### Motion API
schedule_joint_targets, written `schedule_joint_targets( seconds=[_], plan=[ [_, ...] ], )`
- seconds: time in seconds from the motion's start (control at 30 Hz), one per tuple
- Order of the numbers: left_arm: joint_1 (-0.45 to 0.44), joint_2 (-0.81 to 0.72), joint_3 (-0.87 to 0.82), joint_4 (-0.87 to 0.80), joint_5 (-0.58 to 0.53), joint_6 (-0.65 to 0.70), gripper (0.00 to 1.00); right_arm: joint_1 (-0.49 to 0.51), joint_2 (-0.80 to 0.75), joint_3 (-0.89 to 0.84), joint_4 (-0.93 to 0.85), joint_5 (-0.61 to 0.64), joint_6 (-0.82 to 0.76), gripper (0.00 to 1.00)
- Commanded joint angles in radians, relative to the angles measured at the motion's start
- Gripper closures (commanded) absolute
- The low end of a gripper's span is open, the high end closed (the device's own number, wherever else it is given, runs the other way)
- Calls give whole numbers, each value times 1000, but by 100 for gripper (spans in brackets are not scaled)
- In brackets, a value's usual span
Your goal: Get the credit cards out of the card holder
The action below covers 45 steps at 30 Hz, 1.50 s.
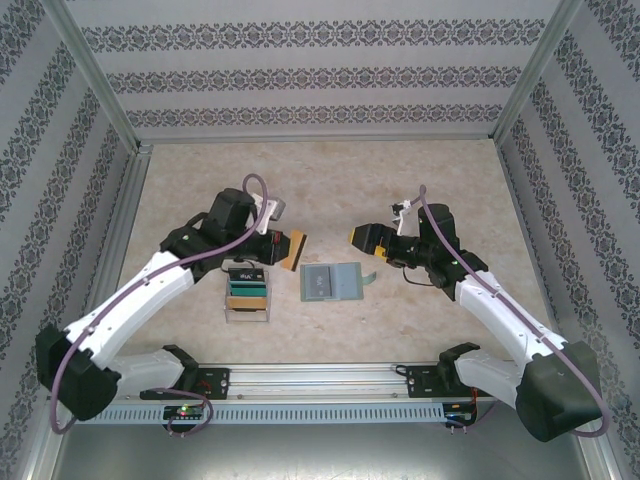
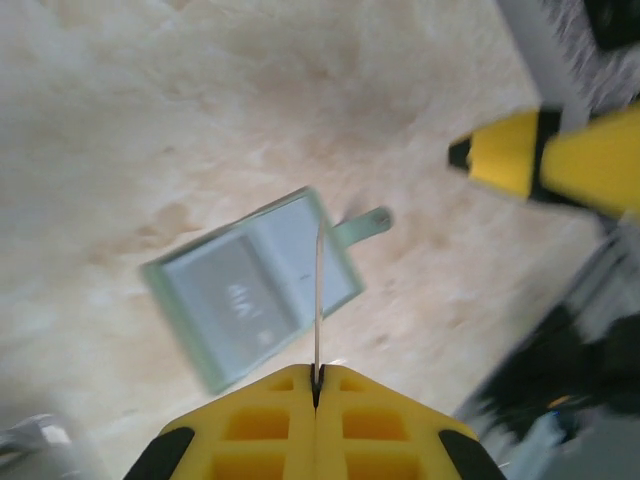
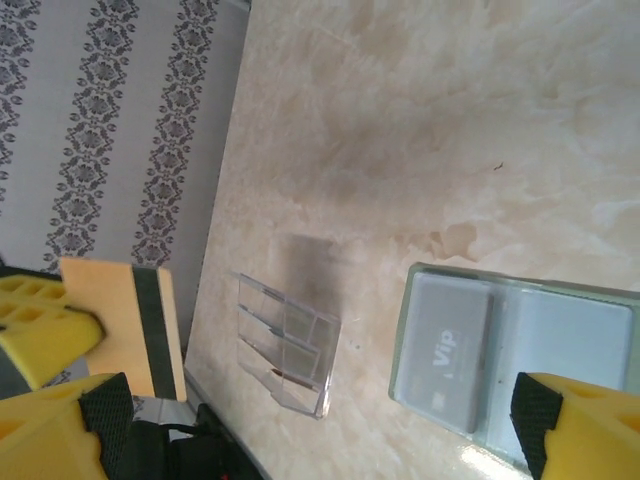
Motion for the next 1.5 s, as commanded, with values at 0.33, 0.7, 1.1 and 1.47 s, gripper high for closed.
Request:
schedule_joint_targets(
  seconds=[0.33, 0.7, 1.1, 1.47],
  plan=[
    [-68, -131, -72, -318, -224, 903, 100, 10, -18, 34, -43, 53, -63, 2],
    [-161, -230, -246, -364, -451, 1235, 100, 10, -11, 35, -55, 62, -80, 2],
    [-163, -257, -357, -287, -429, 1302, 100, 26, 35, 47, -50, 71, -81, 2],
    [-163, -185, -360, -205, -391, 1268, 100, 30, 49, 40, -46, 69, -83, 2]
  ],
)
